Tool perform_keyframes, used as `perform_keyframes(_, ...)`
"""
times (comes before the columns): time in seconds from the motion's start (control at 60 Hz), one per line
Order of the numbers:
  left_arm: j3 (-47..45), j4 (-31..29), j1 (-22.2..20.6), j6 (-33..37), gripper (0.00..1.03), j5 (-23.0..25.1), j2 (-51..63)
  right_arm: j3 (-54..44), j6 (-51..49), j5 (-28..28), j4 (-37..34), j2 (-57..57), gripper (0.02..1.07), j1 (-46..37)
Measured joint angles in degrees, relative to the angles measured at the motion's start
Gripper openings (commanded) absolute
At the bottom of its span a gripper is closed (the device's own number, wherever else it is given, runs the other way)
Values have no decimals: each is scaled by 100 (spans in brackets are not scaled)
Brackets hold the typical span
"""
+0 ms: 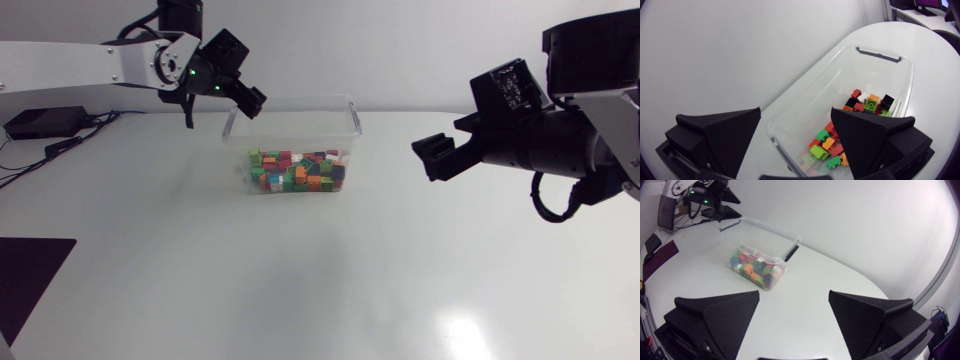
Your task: Place the duplo bricks in the container
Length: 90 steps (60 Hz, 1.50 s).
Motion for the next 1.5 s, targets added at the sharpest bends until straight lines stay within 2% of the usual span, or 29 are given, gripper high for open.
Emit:
perform_keyframes(0.183,-916,595,271,-68,99,-328,-960,-236,-39,439,227,-129,102,-229)
perform_keyframes(0.467,-2035,713,588,-105,99,-363,-2286,-551,-76,564,295,-588,102,-507)
perform_keyframes(0.717,-2973,828,1032,-238,99,-358,-3126,-1040,-81,651,719,-1191,102,-883)
perform_keyframes(0.883,-3281,356,1419,-699,99,153,-3644,-1364,-101,866,841,-1646,102,-973)
perform_keyframes(1.317,-5141,916,1849,-872,99,230,-5510,-1969,-302,1189,855,-2835,102,-1045)
perform_keyframes(1.5,-5630,964,2068,-874,98,249,-5974,-2295,-407,1250,848,-3375,102,-1128)
